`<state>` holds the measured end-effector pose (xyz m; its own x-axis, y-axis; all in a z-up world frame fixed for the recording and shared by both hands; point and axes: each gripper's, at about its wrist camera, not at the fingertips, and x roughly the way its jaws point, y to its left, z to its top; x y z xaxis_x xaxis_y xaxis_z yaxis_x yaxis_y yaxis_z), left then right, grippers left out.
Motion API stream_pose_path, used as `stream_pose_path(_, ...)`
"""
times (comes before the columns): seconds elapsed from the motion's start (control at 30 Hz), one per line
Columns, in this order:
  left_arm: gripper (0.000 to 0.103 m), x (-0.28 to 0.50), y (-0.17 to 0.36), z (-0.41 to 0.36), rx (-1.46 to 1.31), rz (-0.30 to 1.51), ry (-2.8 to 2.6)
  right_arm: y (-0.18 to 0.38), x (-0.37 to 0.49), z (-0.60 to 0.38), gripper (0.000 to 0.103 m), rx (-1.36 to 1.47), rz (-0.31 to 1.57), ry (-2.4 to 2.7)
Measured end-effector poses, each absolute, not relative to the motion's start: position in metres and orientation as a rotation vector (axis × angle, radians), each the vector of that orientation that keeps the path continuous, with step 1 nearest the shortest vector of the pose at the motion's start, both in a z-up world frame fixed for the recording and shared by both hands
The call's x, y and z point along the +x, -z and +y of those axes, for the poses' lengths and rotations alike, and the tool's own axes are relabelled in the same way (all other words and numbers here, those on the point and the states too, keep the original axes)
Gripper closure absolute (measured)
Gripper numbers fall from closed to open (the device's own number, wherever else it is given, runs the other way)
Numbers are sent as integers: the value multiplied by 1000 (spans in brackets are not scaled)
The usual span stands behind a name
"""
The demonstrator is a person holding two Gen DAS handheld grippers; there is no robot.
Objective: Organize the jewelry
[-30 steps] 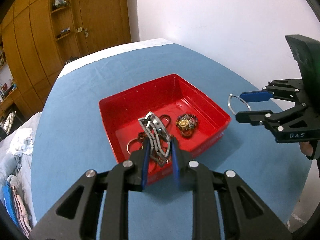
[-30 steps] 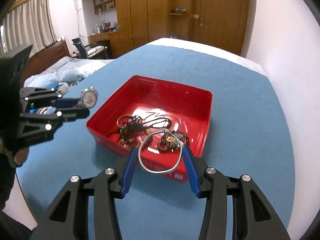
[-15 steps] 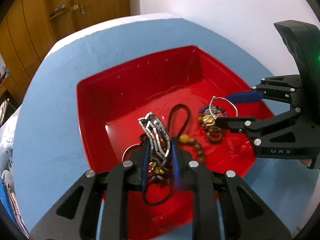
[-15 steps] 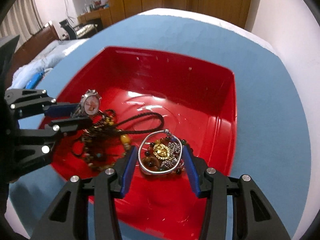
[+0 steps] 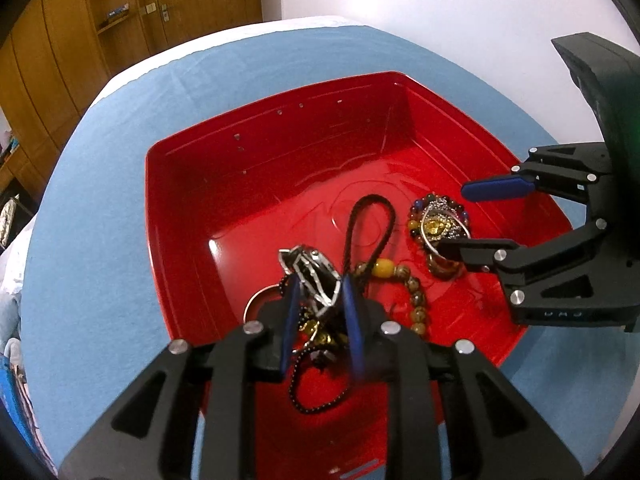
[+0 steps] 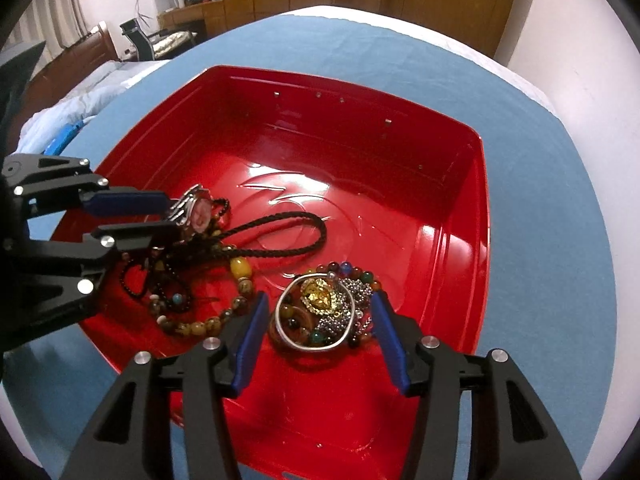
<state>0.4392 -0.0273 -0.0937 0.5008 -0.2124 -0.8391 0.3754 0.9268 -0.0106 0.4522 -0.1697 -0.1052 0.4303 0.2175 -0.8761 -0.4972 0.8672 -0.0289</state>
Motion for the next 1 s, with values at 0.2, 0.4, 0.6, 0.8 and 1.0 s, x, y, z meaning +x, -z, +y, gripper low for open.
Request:
stream_pose_path(0.2, 42, 423, 79, -28, 199, 935, 333, 95, 440, -182, 44, -284, 1010, -443)
stream_pose_path(0.4, 16, 392, 53, -28, 231, 864, 299, 72, 416, -196, 29, -254, 945, -426)
stream_pose_path(0.6, 10, 346, 23, -25, 230, 781, 259, 46, 383, -213, 21, -189, 871, -425)
stream_pose_path(0.8, 8, 307, 8, -16, 177, 741, 226, 21, 340, -225, 13, -136, 795, -410)
stream_pose_path(1.0, 5, 277, 6, -7, 152, 745, 165, 11, 301, -230, 4, -85, 766, -399)
